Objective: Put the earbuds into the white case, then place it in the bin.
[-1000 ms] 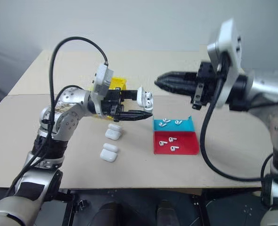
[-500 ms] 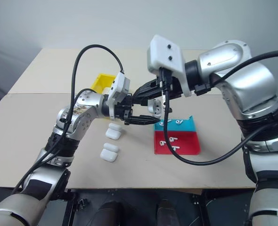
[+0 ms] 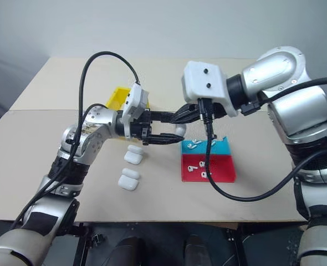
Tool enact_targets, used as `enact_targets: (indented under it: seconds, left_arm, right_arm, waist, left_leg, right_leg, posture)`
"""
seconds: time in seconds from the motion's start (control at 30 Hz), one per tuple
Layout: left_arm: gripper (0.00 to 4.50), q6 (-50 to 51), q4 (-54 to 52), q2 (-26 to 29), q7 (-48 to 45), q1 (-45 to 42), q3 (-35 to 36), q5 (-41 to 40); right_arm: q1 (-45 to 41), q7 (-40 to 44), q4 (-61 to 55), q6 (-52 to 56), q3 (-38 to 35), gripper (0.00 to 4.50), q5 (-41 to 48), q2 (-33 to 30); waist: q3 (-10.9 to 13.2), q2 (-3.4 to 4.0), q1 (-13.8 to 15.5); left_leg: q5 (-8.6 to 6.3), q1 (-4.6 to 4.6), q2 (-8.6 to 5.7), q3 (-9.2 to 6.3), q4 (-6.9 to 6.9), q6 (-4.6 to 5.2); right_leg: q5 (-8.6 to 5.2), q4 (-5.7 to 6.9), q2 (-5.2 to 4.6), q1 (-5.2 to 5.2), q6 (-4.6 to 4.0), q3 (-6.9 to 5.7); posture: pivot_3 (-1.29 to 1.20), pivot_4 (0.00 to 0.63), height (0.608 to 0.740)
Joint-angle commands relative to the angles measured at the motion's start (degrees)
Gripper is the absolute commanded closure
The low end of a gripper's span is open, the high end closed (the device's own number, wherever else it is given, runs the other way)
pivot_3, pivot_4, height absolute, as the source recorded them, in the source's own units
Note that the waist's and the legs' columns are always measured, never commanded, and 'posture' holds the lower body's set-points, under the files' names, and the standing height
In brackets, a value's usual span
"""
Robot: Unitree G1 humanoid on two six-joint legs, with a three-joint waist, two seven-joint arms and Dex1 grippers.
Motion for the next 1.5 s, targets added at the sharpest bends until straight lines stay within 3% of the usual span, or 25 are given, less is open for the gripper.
enact_targets:
  seconds: [0.03, 0.23, 0.33, 0.43, 0.57, 0.7, 0.93, 0.97, 1.13, 1.33, 1.5]
  left_arm:
    - [1.71, 0.10, -5.59, 0.63, 1.40, 0.33, 3.77, -2.73]
    - [1.71, 1.32, -9.93, 0.57, 10.04, 3.72, 7.81, -2.61]
    - [1.71, 3.50, -12.35, -0.01, 21.03, 6.34, 12.35, -1.24]
    - [1.71, 5.88, -14.43, 0.20, 29.38, 8.51, 15.51, 0.21]
    - [1.71, 10.92, -16.38, -0.74, 40.96, 10.75, 19.60, 1.46]
    - [1.71, 14.64, -11.97, -1.59, 50.62, 9.11, 16.96, 8.16]
    - [1.71, 17.39, 4.76, -5.49, 58.73, -1.41, 13.08, 15.09]
    - [1.71, 17.65, 7.46, -5.89, 59.35, -2.77, 13.03, 15.68]
    - [0.11, 13.71, 13.86, -5.91, 57.06, -5.45, 11.54, 17.37]
    - [0.05, 12.55, 8.01, -4.33, 55.00, -3.92, 13.31, 16.12]
    - [0.05, 8.40, -6.33, -0.51, 43.60, 4.36, 17.12, 8.26]
  right_arm:
    - [1.49, -5.12, -2.44, 6.62, -7.12, 4.47, 3.54, 0.98]
    - [8.84, -17.84, -8.10, 24.65, -24.36, 4.47, 17.05, 4.72]
    - [18.65, -23.70, -15.17, 30.32, -32.71, 4.47, 21.96, 5.31]
    - [25.24, -28.24, -20.86, 31.26, -36.37, 4.47, 24.64, 6.59]
    - [31.44, -35.71, -27.03, 30.42, -37.76, 4.47, 26.71, 10.89]
    - [34.06, -40.59, -30.23, 29.42, -35.59, 4.47, 26.60, 12.37]
    - [33.46, -45.28, -31.34, 30.04, -31.95, 4.47, 26.27, 10.81]
    - [33.40, -45.75, -31.35, 30.00, -31.77, 4.47, 26.43, 10.69]
    - [33.76, -47.78, -32.35, 30.09, -31.65, 4.50, 27.77, 10.57]
    - [35.15, -49.32, -33.16, 29.76, -32.82, 4.50, 29.48, 10.40]
    - [37.95, -49.11, -33.15, 25.03, -31.70, 4.50, 27.04, 10.79]
  waist:
    - [0.00, 0.00, -0.02]
    - [0.00, -0.01, 0.44]
    - [-0.01, -0.03, 1.03]
    - [-0.02, -0.03, 1.22]
    - [-0.03, -0.05, 0.90]
    - [-0.03, -0.05, 0.95]
    - [-0.03, -0.10, 1.68]
    - [-0.04, -0.10, 1.63]
    - [-0.04, -0.10, 0.77]
    - [-0.04, -0.11, 0.64]
    - [-0.04, -0.10, 0.09]
  left_leg:
    - [0.00, 0.00, 0.00, 0.00, 0.00, 0.00]
    - [0.01, 0.01, 0.00, -0.03, 0.02, 0.00]
    - [0.00, 0.01, 0.00, -0.08, 0.04, 0.00]
    - [0.01, 0.00, -0.02, -0.06, 0.04, 0.01]
    - [0.01, 0.11, -0.01, -0.07, 0.04, 0.02]
    - [0.02, 0.16, -0.04, -0.06, 0.04, 0.01]
    - [0.02, 0.04, -0.07, -0.10, 0.04, 0.01]
    - [0.02, 0.04, -0.08, -0.10, 0.03, 0.01]
    - [0.02, 0.05, -0.07, -0.09, -0.07, 0.01]
    - [0.03, 0.03, -0.07, -0.09, -0.02, 0.01]
    - [0.03, 0.03, -0.04, -0.09, -0.12, 0.00]
  right_leg:
    - [0.00, 0.03, 0.00, 0.00, 0.00, 0.00]
    - [0.01, 0.21, -0.02, 0.06, -0.01, -0.02]
    - [0.01, 0.19, -0.02, 0.12, -0.01, -0.06]
    - [0.02, 0.19, -0.04, 0.07, 0.00, -0.02]
    - [0.02, 0.15, -0.01, 0.11, 0.00, 0.00]
    - [0.02, 0.14, -0.02, 0.17, 0.00, 0.00]
    - [0.02, 0.02, -0.03, 0.15, 0.00, -0.08]
    - [0.02, -0.01, -0.03, 0.16, 0.00, -0.07]
    - [0.02, -0.03, -0.01, 0.11, 0.00, -0.05]
    - [0.02, 0.01, -0.03, 0.11, 0.00, -0.05]
    - [0.02, 0.10, -0.02, 0.09, 0.00, -0.05]
  posture:
    - [0.00, 0.150, 0.740]
    - [0.00, 0.150, 0.740]
    - [0.00, 0.150, 0.740]
    - [0.00, 0.150, 0.740]
    - [0.00, 0.150, 0.740]
    - [0.00, 0.150, 0.740]
    - [0.00, 0.150, 0.740]
    - [0.00, 0.150, 0.740]
    - [0.00, 0.150, 0.740]
    - [0.00, 0.150, 0.740]
    - [0.00, 0.150, 0.740]
